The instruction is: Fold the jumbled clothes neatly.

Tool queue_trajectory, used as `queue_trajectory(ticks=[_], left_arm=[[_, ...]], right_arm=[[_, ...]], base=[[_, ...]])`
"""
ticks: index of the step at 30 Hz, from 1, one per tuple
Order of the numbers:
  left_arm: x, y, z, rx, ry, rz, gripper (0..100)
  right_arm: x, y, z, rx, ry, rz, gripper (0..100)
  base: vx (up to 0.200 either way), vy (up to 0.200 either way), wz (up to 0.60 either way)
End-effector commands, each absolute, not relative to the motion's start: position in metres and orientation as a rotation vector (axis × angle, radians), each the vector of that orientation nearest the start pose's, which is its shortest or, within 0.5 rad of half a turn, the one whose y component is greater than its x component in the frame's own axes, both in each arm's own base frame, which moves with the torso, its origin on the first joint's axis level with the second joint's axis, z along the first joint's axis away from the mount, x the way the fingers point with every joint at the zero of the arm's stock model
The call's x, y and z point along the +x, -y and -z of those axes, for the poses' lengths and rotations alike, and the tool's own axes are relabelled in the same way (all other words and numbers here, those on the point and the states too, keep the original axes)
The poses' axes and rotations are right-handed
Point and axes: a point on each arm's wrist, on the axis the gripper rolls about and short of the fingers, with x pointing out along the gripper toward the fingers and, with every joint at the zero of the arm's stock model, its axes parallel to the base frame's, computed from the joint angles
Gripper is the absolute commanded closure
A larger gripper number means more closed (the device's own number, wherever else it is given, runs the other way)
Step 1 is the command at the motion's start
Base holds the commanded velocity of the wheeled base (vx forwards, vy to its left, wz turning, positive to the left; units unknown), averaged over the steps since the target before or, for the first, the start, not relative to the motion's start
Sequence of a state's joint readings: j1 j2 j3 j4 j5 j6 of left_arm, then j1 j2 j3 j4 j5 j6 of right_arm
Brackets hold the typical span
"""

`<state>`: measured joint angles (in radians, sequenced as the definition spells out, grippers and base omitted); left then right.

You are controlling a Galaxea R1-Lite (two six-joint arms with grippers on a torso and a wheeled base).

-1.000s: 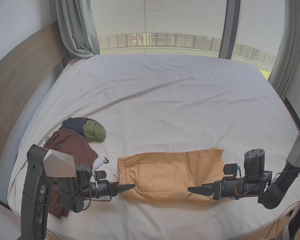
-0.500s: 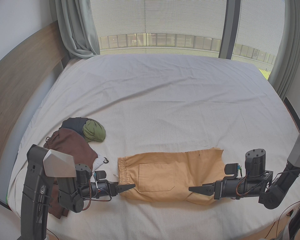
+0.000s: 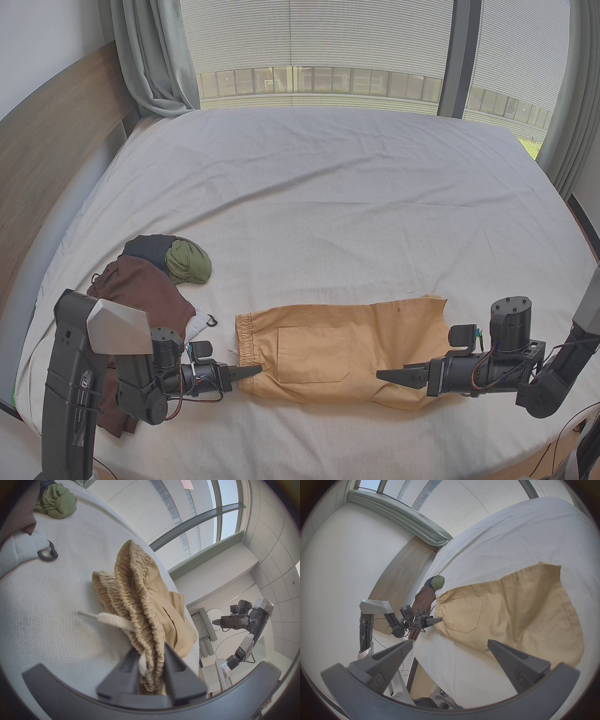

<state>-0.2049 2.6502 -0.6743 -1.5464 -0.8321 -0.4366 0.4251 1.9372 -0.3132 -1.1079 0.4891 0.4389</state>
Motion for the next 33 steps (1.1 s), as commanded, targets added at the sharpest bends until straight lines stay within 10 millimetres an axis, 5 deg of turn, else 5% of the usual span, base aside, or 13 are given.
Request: queue_trajectory(ticks=[1, 18, 33], left_arm=[[0.34, 0.085, 0.09, -0.531, -0.649, 0.908, 100], [0.347, 0.054, 0.072, -0.525, -0.573, 0.839, 100], [0.352, 0.028, 0.066, -0.536, -0.531, 0.775, 100]], right_arm=[[0.235, -0.117, -0.044, 0.416, -0.741, -0.751, 0], [0.261, -0.103, 0.011, 0.441, -0.746, -0.662, 0], [0.258, -0.103, 0.027, 0.438, -0.799, -0.649, 0]], base=[[0.0, 0.0, 0.0], [0.0, 0.0, 0.0], [0.0, 0.0, 0.0]])
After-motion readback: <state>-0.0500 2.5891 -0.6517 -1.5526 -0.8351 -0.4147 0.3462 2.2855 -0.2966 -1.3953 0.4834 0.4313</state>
